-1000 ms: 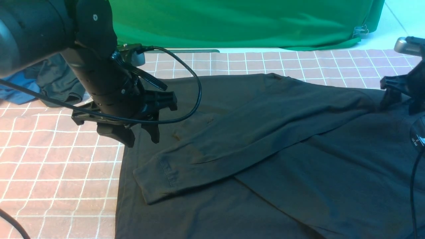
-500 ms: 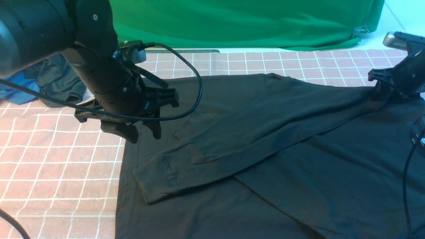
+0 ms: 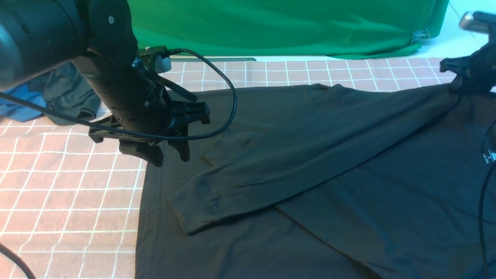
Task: Fold a long-sleeved shirt over a pink coffee tablecloth.
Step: 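Grasp the near edge of the shirt at its hem and shoulder corners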
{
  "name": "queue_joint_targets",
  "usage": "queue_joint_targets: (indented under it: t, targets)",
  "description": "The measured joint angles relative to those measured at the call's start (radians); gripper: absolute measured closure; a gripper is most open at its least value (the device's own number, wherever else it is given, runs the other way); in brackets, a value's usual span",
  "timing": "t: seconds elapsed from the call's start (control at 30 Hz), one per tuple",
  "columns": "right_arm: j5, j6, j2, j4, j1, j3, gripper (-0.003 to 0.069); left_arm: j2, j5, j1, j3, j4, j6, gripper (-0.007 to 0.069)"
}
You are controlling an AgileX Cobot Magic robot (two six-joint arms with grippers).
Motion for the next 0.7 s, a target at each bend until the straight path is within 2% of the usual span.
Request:
queue_joint_targets:
  t: [0.2, 0.3, 0.4, 0.47, 0.57, 0.63, 0.7]
  targets:
    - [-0.056, 0.036, 0.000, 0.003, -0.005, -0.004, 0.0581, 0.000, -0.001, 0.000, 0.000, -0.004, 0.000, 0.0272]
    - [-0.104, 0.050, 0.000, 0.001, -0.004, -0.004, 0.0529, 0.000, -0.001, 0.000, 0.000, -0.007, 0.000, 0.0272]
    - [-0.131, 0.055, 0.000, -0.004, -0.004, -0.004, 0.0405, 0.000, -0.001, 0.000, 0.000, -0.007, 0.000, 0.0272]
    - [-0.125, 0.059, 0.000, -0.007, -0.004, -0.007, 0.0291, 0.000, -0.001, 0.000, 0.000, -0.007, 0.000, 0.0272]
    - [-0.042, 0.059, -0.011, -0.016, -0.005, -0.029, 0.0183, 0.000, 0.017, 0.000, 0.000, -0.007, 0.000, 0.0272]
    - [0.083, 0.054, -0.042, -0.026, -0.005, -0.059, 0.0172, 0.000, 0.056, 0.000, 0.000, -0.007, 0.000, 0.0274]
    - [0.160, 0.044, -0.069, -0.028, -0.005, -0.072, 0.0195, 0.000, 0.073, 0.000, 0.000, -0.008, 0.003, 0.0281]
